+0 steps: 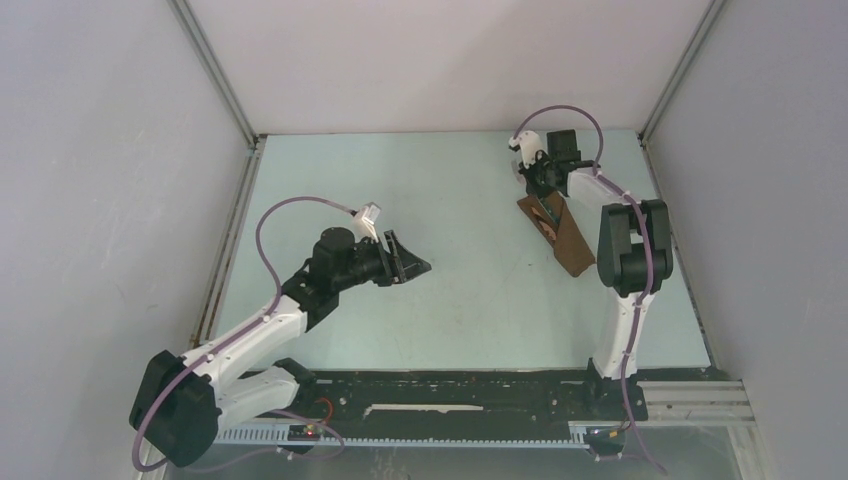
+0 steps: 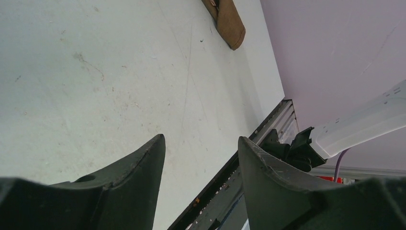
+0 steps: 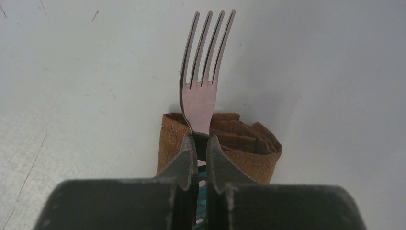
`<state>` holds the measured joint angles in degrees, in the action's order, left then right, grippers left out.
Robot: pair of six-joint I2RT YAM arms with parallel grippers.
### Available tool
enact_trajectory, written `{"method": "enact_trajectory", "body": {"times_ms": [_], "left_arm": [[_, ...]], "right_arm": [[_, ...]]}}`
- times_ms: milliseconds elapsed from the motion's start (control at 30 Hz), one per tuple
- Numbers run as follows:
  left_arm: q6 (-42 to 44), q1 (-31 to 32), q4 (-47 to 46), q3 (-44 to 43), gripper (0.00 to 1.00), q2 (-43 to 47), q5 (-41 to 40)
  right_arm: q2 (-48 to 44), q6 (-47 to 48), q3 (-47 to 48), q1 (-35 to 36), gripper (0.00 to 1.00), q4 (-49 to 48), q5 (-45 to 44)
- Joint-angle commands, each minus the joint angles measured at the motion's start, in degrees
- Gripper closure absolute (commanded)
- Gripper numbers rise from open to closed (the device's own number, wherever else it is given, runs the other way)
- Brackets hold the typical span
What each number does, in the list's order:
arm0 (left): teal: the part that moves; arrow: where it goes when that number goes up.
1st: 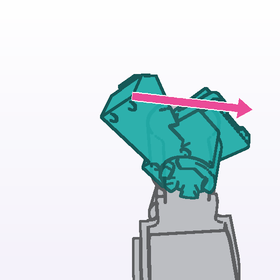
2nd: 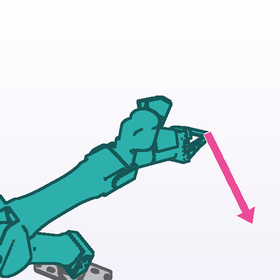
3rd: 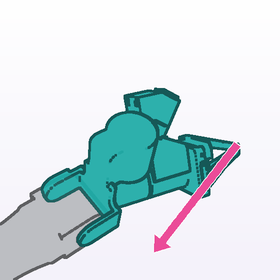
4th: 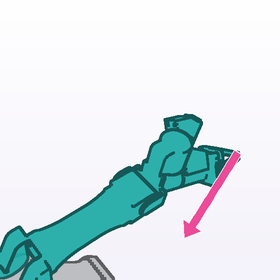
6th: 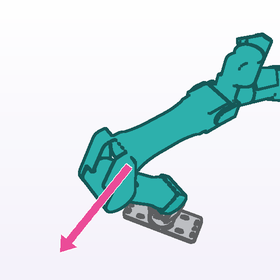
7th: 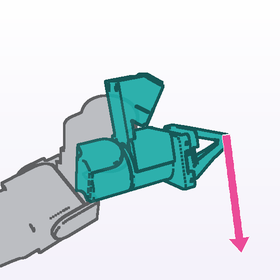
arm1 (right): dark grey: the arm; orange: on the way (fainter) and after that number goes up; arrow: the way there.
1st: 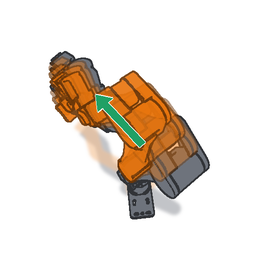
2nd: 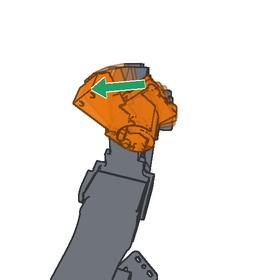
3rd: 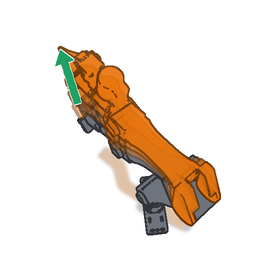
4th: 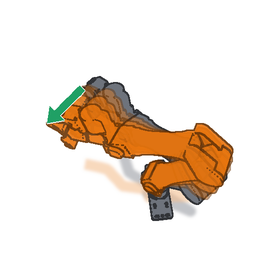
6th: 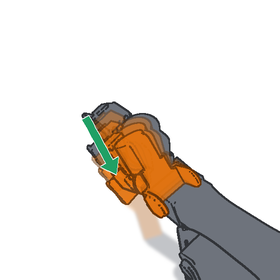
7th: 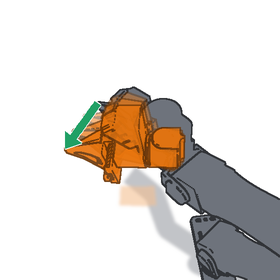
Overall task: Fold the napkin into a case and place the utensils inside
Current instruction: Insert the fork into the folded napkin.
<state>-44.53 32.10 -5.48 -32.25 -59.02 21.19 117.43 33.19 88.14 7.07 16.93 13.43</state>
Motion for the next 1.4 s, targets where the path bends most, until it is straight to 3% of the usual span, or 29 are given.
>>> {"method": "enact_trajectory", "body": {"times_ms": [0, 1367], "left_arm": [[0.9, -0.2, -2.4, -2.0, 0.38, 0.5, 0.8], [-1.3, -0.2, -5.9, 1.4, 0.38, 2.0, 2.4]], "right_arm": [[-2.7, 1.1, -0.9, -0.5, 1.0, -2.2, 0.0], [-13.1, -3.4, -15.4, -1.4, 1.0, -0.1, -12.2]]}}
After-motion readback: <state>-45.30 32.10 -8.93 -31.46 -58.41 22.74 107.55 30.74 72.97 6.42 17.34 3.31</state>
